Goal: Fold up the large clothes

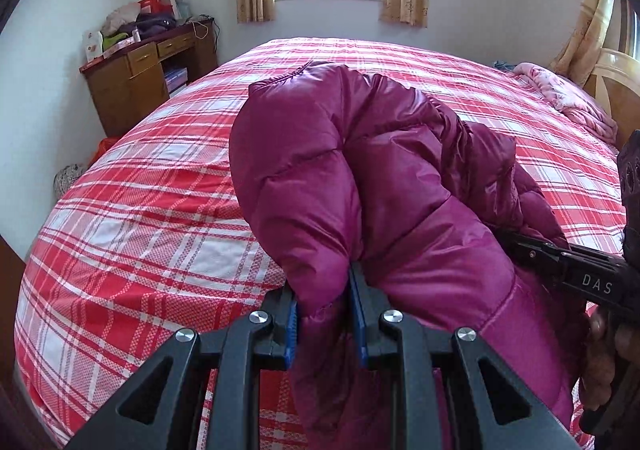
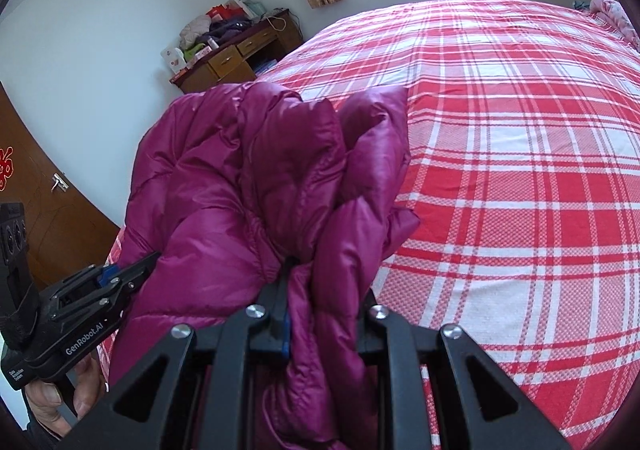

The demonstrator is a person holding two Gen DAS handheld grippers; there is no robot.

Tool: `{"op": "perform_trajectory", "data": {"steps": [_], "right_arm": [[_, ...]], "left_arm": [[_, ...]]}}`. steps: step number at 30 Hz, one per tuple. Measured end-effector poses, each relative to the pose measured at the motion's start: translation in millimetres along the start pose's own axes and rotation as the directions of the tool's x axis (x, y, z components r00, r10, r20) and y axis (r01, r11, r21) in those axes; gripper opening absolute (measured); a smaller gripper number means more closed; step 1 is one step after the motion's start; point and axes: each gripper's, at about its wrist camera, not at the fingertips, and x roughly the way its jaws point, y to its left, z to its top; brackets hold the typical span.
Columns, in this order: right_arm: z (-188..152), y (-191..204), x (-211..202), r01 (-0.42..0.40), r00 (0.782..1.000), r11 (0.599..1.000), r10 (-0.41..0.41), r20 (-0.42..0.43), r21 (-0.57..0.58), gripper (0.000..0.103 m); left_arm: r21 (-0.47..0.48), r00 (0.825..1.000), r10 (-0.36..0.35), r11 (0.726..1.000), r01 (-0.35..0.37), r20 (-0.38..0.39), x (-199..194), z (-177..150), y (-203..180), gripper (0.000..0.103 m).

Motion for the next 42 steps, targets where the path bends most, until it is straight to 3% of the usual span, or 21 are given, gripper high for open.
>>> {"op": "perform_trajectory", "data": {"steps": [10,24,27,31,35,39,42], "right_arm": [[-5,-5,7,0.021,1.000,1.000,-0.021,-0.012,0.006,0.022],[-10,-10,9,0.039,0.999,0.999,-0.039,-0.025,0.020,0.029],[-10,-10,7,0.059,0.998,0.998,-0.059,-0.020,0.027,0.036],[-11,-1,-10,0.135,0.991,0.991,-0.135,0.024,0.011,0.058],[-13,17,-33,0.187,0.980,0.982,-0.185,0.069,-0.031,0.060],[-18,41,-62,0.220,0.967,0.973,-0.209,0.145,-0.064,0.071],[-22,58,-81,0.236,0.959,0.968,-0.217,0.184,-0.088,0.073]], "left_arm": [[0.014,1.000,0.021,1.000,-0.021,0.004,10,-9,2,0.024],[-0.007,0.999,0.042,0.999,-0.042,0.024,16,-17,5,0.042],[-0.025,0.999,0.049,0.999,-0.049,0.022,14,-18,7,0.050],[-0.052,1.000,0.023,0.998,-0.022,0.016,2,-16,12,0.054],[-0.071,0.998,0.027,0.997,-0.024,0.050,-19,-15,18,0.059],[-0.077,0.991,0.044,0.996,-0.034,0.127,-53,-8,18,0.077],[-0.065,0.980,0.062,0.997,-0.050,0.190,-77,-4,17,0.079]]}}
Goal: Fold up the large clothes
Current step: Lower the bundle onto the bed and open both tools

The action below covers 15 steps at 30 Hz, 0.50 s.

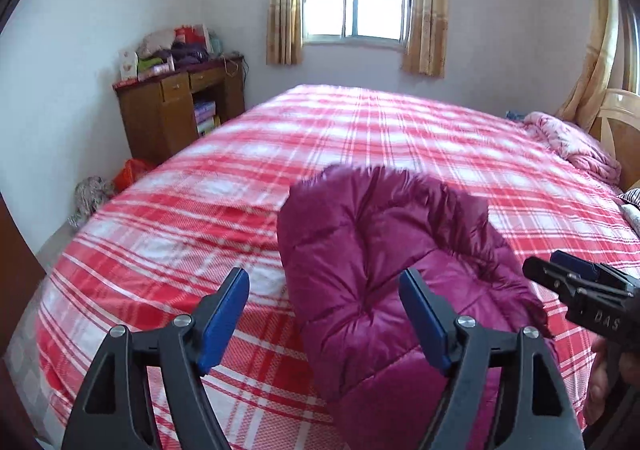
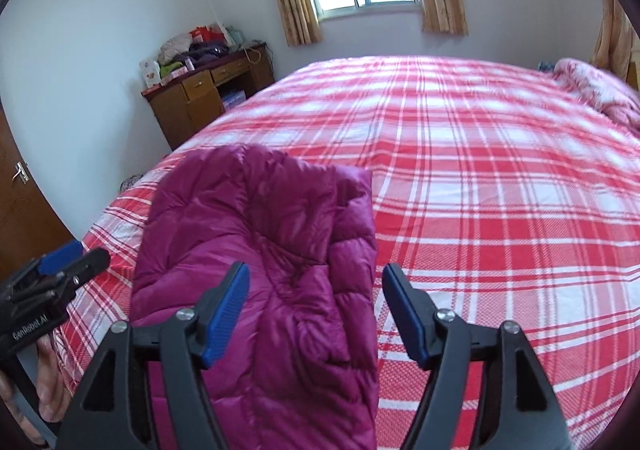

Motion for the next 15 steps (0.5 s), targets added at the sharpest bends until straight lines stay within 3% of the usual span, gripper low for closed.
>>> {"op": "perform_trajectory", "data": {"steps": [15], "right_arm": [[4,24,-52,-0.001,0.996,1.000,0.004,0.092,-0.030,0.076]], "left_arm": [[0.010,0.994,-0.037,0.999,0.036,0.103,-51,16,-6,0.079]]}}
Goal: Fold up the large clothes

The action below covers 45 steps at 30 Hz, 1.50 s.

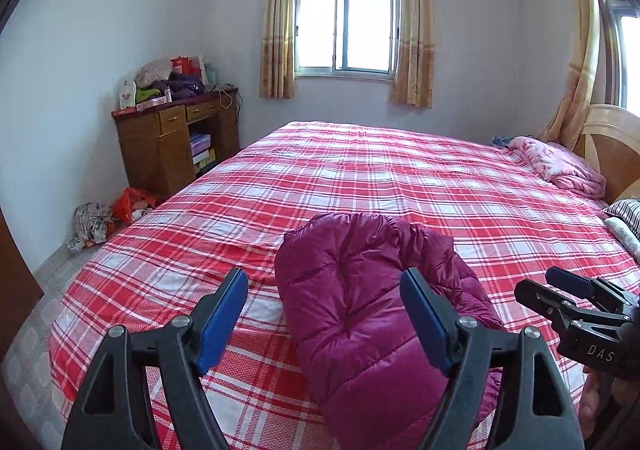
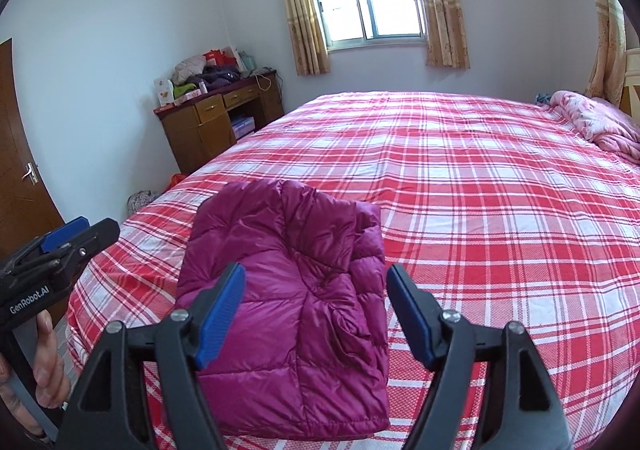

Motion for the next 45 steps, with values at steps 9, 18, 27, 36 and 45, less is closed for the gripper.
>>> {"op": "perform_trajectory", "data": {"steps": [9,18,27,36,45], "right_arm": [[1,8,-7,-0.005,1.000,1.000,0.006,0.017,-0.010,0.077],[-1,12,-9,-0.011,1.000,1.000,0.011,0.018,-0.014,0.078],[-4,11,-10,-0.016,1.000,1.000,0.016,0.017,-0.002,0.078],[-5,8,-12,-0.018,1.000,1.000,0.017,0.020,0.008,0.078],[-6,8,-12,-0.019,1.000,1.000,0.018,0.018,0.010,0.079]], "left_arm": [[0.005,1.000,-0.006,1.000,0.006,0.018,-8,2,1,0.079],[0.004,1.000,-0.008,1.000,0.008,0.015,-9,1,4,0.079],[0.013,1.000,-0.003,1.000,0.003,0.010,-5,1,0,0.079],[0.020,1.000,0.003,1.000,-0.003,0.005,-2,-2,-2,0.079],[0.020,1.000,0.004,1.000,-0.004,0.000,1,-4,-1,0.079]]}}
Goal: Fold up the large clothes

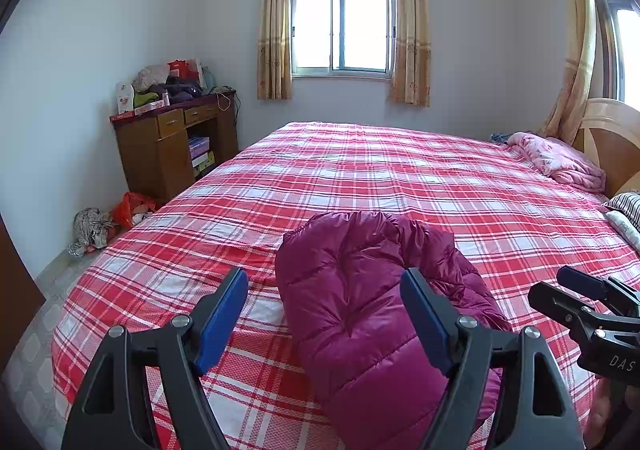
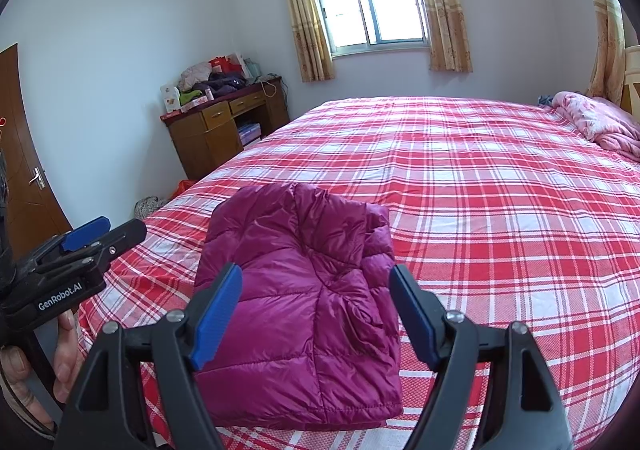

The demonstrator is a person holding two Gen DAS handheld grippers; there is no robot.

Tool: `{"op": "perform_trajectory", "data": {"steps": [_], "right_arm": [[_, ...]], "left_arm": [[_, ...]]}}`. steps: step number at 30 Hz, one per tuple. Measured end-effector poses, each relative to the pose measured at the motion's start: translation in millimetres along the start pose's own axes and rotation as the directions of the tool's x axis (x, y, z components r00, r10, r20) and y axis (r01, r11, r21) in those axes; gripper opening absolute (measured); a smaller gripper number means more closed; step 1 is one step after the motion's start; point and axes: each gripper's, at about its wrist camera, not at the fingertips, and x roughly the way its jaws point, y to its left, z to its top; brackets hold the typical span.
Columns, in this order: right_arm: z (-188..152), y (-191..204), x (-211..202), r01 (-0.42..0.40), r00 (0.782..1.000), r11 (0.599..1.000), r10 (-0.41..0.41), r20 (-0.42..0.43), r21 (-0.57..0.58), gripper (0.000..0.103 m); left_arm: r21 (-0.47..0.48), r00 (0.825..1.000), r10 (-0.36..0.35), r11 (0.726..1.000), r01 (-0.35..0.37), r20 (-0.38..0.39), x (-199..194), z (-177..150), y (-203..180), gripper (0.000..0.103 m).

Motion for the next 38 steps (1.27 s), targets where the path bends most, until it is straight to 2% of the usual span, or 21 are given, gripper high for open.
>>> {"op": "perform_trajectory", "data": {"steps": [29,38], "right_arm": [[2,-2,-7,-0.003,1.000,1.000,0.003,0.026,0.008,0.080],[-2,-8,-9,-0.001,1.000,1.000,0.000,0.020,0.016,0.080]], "left_arm": [[0.026,0.999,-0.004,1.000,0.005,-0.037,7,-5,-8,0.079],[0.038,1.000,0.004,0.999,-0.003,-0.025,7,-8,-11,0.079]]}}
